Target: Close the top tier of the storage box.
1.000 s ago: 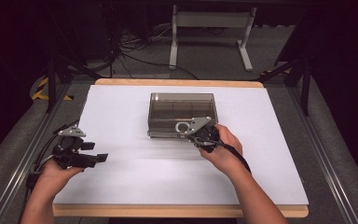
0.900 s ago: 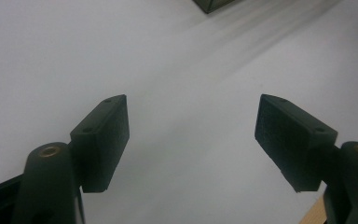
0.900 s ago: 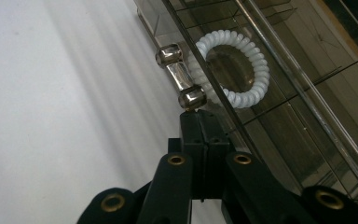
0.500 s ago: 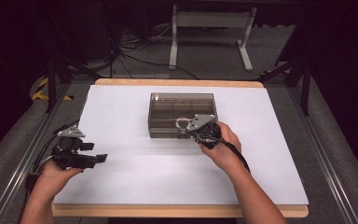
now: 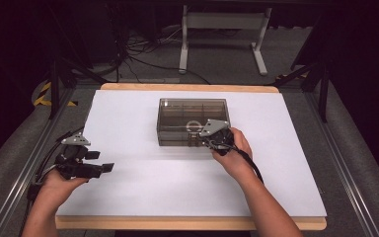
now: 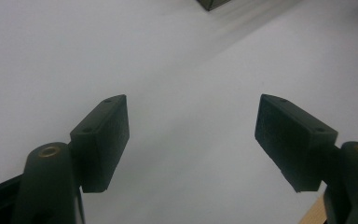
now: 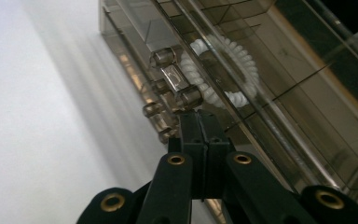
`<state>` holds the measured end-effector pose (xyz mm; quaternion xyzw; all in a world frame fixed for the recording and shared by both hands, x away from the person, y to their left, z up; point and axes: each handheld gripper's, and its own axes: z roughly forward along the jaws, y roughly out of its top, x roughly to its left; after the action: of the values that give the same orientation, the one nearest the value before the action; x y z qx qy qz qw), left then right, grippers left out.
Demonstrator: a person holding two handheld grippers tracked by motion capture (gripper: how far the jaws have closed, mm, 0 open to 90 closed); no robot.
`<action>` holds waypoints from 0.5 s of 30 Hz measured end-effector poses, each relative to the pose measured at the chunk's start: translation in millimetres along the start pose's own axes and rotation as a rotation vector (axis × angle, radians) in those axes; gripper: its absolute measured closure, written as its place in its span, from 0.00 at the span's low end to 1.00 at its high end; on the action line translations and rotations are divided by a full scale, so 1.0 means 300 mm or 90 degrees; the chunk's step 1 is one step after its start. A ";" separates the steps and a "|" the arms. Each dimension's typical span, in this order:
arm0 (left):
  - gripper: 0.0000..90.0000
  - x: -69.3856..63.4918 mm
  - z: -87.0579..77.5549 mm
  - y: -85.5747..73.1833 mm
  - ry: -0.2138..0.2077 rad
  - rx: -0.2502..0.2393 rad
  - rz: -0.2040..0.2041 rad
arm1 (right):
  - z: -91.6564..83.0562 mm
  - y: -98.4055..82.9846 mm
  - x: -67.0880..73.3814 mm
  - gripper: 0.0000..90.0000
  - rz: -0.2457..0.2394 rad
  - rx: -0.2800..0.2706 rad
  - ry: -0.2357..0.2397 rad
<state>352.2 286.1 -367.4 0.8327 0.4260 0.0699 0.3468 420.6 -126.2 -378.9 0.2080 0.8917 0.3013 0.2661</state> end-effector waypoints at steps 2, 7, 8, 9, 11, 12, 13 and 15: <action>0.30 0.000 -0.001 0.000 -0.002 0.000 0.001 | 0.005 -0.003 0.001 1.00 -0.007 -0.005 -0.018; 0.30 0.001 -0.001 0.000 0.000 -0.001 0.000 | 0.010 -0.007 0.000 1.00 -0.006 -0.011 -0.021; 0.30 0.001 -0.001 0.000 -0.001 0.000 0.001 | 0.013 -0.009 0.000 1.00 -0.009 -0.013 -0.025; 0.30 0.000 -0.001 0.000 -0.001 -0.001 0.001 | 0.013 -0.009 0.000 1.00 -0.009 -0.013 -0.025; 0.30 0.000 -0.002 0.000 -0.001 -0.001 0.001 | 0.016 -0.009 0.000 1.00 -0.010 -0.014 -0.028; 0.30 0.000 -0.002 0.000 -0.002 -0.001 0.001 | 0.017 -0.010 0.000 1.00 -0.011 -0.015 -0.030; 0.30 0.001 -0.002 -0.001 -0.001 -0.001 0.002 | 0.019 -0.010 0.000 1.00 -0.012 -0.017 -0.032; 0.30 0.001 -0.002 -0.001 0.000 -0.001 0.000 | 0.024 -0.012 0.003 1.00 -0.012 -0.021 -0.036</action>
<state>352.0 286.6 -367.1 0.8325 0.4260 0.0701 0.3472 423.4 -125.3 -386.3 0.2035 0.8807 0.3075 0.2973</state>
